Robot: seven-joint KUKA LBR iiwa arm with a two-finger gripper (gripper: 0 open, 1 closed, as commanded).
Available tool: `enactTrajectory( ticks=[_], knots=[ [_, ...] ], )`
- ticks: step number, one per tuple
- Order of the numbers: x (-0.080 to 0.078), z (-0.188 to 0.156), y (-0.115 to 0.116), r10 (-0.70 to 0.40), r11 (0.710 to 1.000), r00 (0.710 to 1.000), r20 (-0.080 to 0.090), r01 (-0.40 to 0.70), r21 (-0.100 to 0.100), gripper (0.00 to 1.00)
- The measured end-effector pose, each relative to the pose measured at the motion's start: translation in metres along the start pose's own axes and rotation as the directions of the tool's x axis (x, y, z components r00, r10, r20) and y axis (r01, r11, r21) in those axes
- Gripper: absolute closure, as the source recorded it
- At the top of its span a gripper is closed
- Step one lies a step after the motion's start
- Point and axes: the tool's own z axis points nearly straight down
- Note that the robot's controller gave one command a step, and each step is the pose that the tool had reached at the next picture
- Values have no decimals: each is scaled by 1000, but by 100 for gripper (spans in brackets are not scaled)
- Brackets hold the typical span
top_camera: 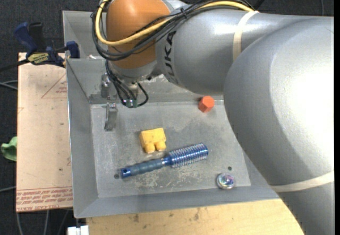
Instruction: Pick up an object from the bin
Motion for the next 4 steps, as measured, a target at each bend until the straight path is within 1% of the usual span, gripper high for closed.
enactTrajectory(
  ticks=[1,2,3,4],
  knots=[
    [7,21,-79,36,999,999,4,-36,3,0],
    [72,33,-136,-92,996,996,2,92,3,0],
    [120,100,-148,-73,997,997,0,73,-1,0],
    [117,97,-148,-72,997,997,7,72,-1,100]
  ],
)
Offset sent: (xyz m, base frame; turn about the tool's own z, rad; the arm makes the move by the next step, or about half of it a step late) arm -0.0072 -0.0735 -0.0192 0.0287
